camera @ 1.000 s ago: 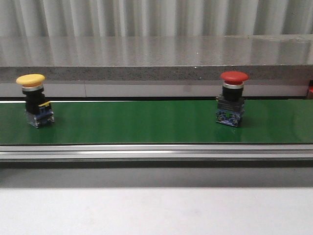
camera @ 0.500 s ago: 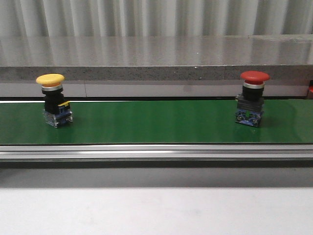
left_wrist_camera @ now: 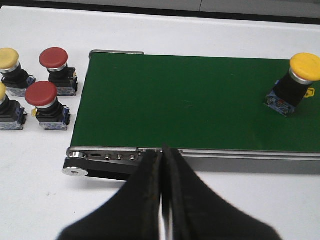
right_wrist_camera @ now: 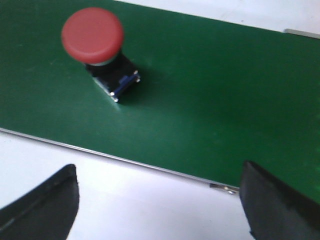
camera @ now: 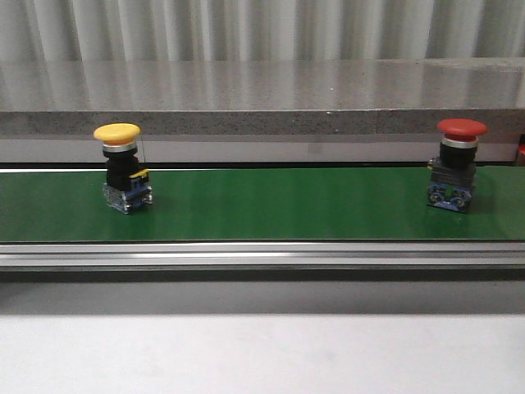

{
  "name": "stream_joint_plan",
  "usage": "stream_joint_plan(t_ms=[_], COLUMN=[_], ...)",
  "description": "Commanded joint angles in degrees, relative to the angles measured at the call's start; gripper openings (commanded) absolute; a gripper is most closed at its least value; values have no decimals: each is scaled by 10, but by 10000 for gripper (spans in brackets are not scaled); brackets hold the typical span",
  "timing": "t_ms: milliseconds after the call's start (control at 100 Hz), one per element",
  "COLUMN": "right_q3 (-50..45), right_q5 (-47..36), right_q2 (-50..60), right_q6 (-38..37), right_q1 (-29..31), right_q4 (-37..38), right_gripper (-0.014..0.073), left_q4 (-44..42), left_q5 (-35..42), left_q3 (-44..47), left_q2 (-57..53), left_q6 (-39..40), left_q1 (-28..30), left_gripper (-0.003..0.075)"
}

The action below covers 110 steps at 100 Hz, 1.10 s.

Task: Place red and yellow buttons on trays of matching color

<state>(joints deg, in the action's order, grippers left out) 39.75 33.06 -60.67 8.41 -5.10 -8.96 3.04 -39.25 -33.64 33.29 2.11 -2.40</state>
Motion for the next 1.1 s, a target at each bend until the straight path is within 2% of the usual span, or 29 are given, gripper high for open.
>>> stream_joint_plan(t_ms=[0, 460, 530, 700, 770, 910, 1090], right_q3=[36, 171, 182, 196, 209, 249, 313], right_q5=[-44, -57, -48, 6, 32, 73, 122], right_q2=[-26, -215, -232, -238, -238, -238, -238], right_q6=[8, 8, 8, -1, -1, -1, -1], right_q1=[-16, -26, -26, -22, -14, 23, 98], right_q4=[-6, -5, -5, -5, -5, -5, -5], right_gripper=[642, 627, 566, 232, 154, 143, 143], left_q4=[8, 8, 8, 8, 8, 8, 8], left_q5=[36, 36, 36, 36, 36, 36, 36], left_q3=[-15, -15, -15, -15, -15, -15, -15], left_q2=[1, 1, 1, 1, 1, 1, 1], left_q6=[0, 0, 0, 0, 0, 0, 0], left_q1=[-4, -4, -4, -4, -4, -4, -4], left_gripper=[-20, -20, -20, -20, -20, -20, -20])
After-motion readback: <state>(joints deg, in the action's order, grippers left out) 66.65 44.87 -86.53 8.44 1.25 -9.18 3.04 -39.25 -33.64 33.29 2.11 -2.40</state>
